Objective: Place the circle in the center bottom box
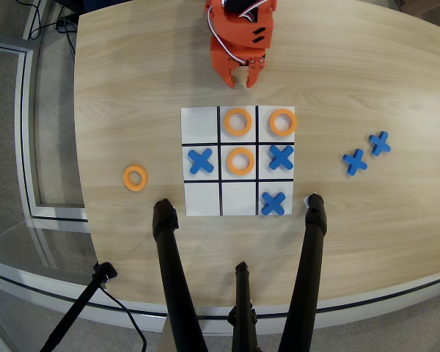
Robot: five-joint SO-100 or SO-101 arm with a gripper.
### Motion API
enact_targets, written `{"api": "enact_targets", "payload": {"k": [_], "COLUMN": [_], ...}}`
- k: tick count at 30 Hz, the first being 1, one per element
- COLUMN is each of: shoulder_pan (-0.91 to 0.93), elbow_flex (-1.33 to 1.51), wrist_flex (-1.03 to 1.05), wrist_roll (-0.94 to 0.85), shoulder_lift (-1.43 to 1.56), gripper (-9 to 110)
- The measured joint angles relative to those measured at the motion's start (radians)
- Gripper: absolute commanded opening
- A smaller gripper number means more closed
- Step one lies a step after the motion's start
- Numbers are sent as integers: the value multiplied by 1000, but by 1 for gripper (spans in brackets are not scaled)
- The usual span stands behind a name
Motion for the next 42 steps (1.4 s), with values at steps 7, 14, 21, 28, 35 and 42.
{"api": "enact_targets", "payload": {"k": [7, 14, 21, 28, 35, 42], "shoulder_pan": [-2, -46, -52, -52, -52, -52], "elbow_flex": [0, 0, 0, 0, 0, 0], "wrist_flex": [21, 21, 21, 21, 21, 21], "wrist_roll": [0, 2, 0, 0, 0, 0], "shoulder_lift": [0, 0, 0, 0, 0, 0], "gripper": [0, 0, 0, 0, 0, 0]}}
